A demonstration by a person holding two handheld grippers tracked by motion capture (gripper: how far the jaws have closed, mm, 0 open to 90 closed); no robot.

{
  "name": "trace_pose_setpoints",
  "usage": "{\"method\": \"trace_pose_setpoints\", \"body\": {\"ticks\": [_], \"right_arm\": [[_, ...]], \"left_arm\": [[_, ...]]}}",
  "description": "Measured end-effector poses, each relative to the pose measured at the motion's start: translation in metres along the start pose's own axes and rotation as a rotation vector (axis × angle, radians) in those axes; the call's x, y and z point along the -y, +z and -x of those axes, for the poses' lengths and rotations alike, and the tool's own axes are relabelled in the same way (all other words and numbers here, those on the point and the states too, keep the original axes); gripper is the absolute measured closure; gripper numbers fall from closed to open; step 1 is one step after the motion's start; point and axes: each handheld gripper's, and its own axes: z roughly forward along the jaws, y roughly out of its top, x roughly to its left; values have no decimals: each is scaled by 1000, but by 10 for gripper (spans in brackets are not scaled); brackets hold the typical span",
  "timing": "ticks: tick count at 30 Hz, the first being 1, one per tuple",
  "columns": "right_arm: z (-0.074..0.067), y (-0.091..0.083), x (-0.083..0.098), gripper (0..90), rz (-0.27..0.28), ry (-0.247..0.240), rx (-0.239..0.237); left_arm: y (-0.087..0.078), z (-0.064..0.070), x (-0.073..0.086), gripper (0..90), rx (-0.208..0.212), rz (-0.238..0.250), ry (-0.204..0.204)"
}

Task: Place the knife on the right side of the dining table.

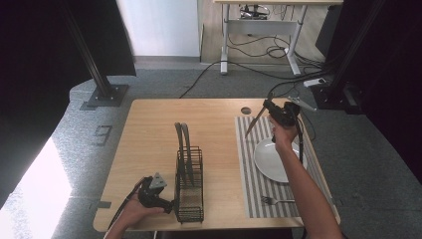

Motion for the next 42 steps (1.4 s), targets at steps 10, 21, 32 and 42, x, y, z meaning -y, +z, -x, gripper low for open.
{"method": "trace_pose_setpoints", "body": {"ticks": [10, 21, 32, 42], "right_arm": [[6, 10, 4, 829, 9, 14, 5], [12, 22, 5, 829, 44, 30, 26], [21, 25, 12, 829, 25, 51, 36], [38, 18, 12, 817, 4, 92, 71]], "left_arm": [[0, 0, 0, 0, 0, 0, 0], [0, 0, 0, 0, 0, 0, 0], [0, 0, 0, 0, 0, 0, 0], [0, 0, 0, 0, -1, 0, 0]]}}
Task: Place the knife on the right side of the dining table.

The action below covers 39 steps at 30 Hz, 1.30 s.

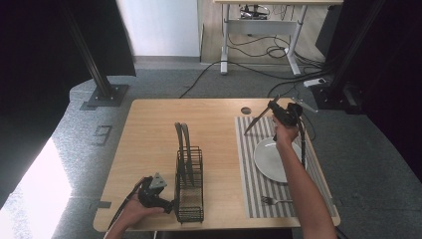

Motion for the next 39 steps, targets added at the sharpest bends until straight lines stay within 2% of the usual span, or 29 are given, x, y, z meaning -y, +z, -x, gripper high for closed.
{"method": "trace_pose_setpoints", "body": {"ticks": [10, 17, 22, 26, 39], "right_arm": [[10, -6, -3, 797, -51, -15, 24], [19, -8, -3, 785, -62, -6, 46], [31, -11, 1, 771, -65, 15, 64], [40, -13, 4, 761, -79, 49, 74], [58, -18, 11, 725, -99, 78, 107]], "left_arm": [[0, 0, 0, 0, -1, 0, -1], [0, 0, 0, 0, -1, 0, -1], [0, 0, 0, 0, -1, 0, -1], [0, 0, 0, 0, -1, 0, -2], [0, 0, 0, 0, -2, 0, -3]]}}
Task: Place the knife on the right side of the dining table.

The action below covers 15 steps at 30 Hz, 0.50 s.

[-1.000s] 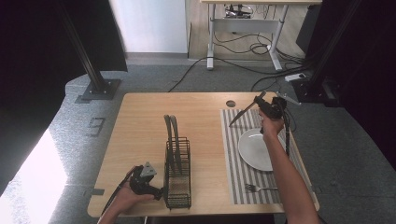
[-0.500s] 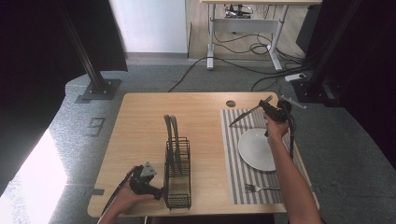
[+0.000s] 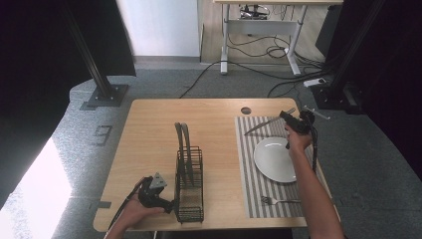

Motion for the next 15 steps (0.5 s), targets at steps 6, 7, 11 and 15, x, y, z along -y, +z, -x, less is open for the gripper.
{"method": "trace_pose_setpoints", "body": {"ticks": [6, 7, 11, 15], "right_arm": [[10, 0, 2, 714, -27, 46, 5], [11, 0, 2, 711, -31, 46, 6], [13, 1, 3, 708, -34, 47, 8], [14, 1, 3, 702, -37, 47, 16]], "left_arm": [[0, 0, 0, 0, 0, 0, 0], [0, 0, 0, 0, 0, 0, 0], [0, 0, 0, 0, 0, 0, 0], [0, 0, 0, 0, -1, 0, -1]]}}
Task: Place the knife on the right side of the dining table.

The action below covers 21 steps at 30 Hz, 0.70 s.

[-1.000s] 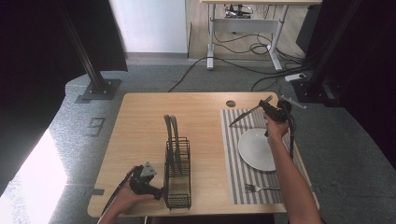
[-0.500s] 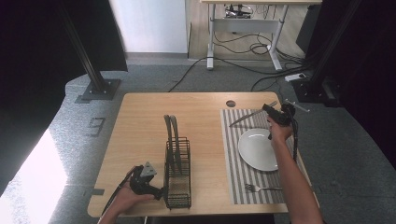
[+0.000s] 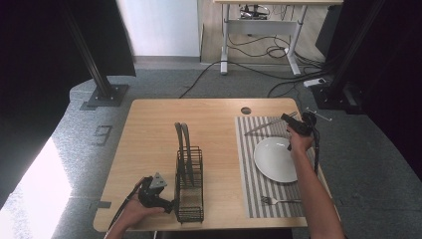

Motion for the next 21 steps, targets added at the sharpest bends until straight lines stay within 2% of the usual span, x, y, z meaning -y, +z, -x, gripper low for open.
{"method": "trace_pose_setpoints", "body": {"ticks": [14, 21], "right_arm": [[8, 3, 2, 673, -28, 24, 39], [13, 5, 3, 665, -39, 40, 42]], "left_arm": [[0, 0, 0, 0, 0, 0, 0], [0, 0, 0, 0, 0, 0, 0]]}}
